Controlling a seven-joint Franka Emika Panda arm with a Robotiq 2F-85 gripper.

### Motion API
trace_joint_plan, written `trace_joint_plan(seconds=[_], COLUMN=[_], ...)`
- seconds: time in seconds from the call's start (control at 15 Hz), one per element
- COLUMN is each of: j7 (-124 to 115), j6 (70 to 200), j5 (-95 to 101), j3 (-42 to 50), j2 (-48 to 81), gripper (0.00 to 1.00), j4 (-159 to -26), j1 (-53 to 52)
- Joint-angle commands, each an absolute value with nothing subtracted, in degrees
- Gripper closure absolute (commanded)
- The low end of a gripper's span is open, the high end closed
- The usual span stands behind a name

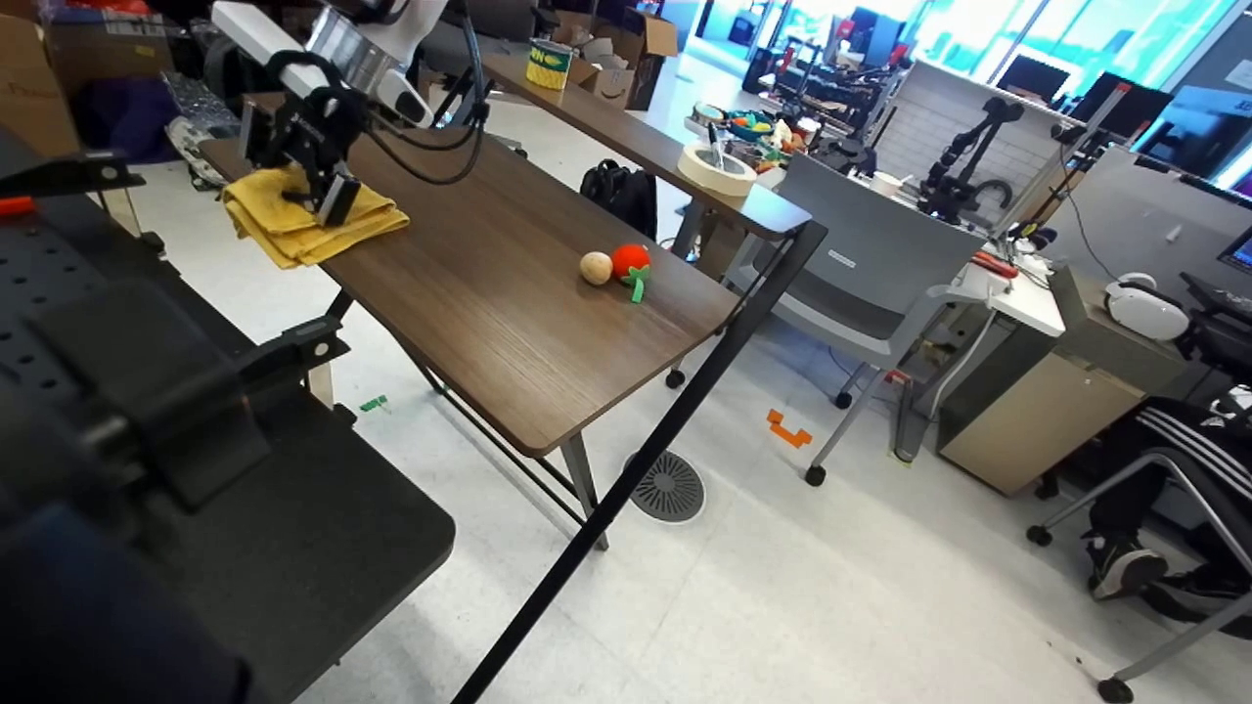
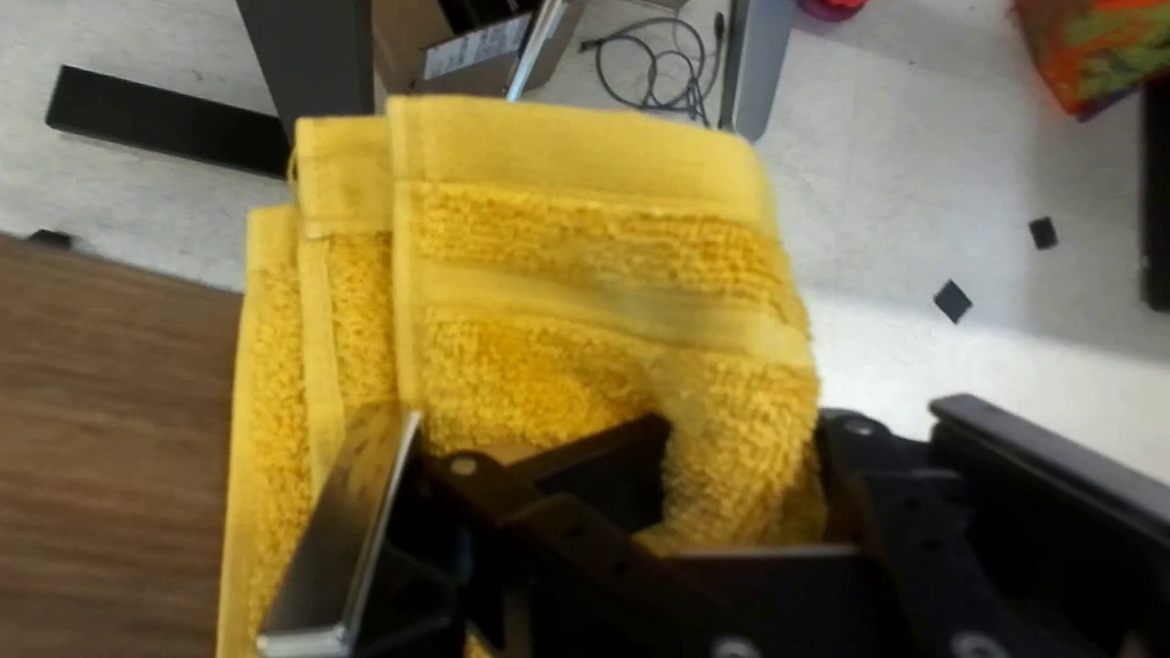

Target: Use the towel to wipe the table

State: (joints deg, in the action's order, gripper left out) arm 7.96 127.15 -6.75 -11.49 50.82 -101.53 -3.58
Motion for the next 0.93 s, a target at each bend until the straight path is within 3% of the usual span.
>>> trace_joint_plan(seconds=[0.0,0.27,0.67,0.73,0.87], j7=[11.32,8.43,4.79,4.11,4.22], j6=[126.60,135.57,147.86,149.03,150.17], j5=[-12.81,-16.53,-11.59,-10.94,-10.03], j3=[-12.95,-11.59,-10.00,-9.92,-10.76], j2=[50.54,53.01,58.76,59.47,59.42], gripper=[1.00,0.99,1.00,0.75,0.67], j4=[-95.34,-89.73,-89.31,-89.46,-90.13], j1=[2.27,2.74,-4.82,-6.07,-7.05])
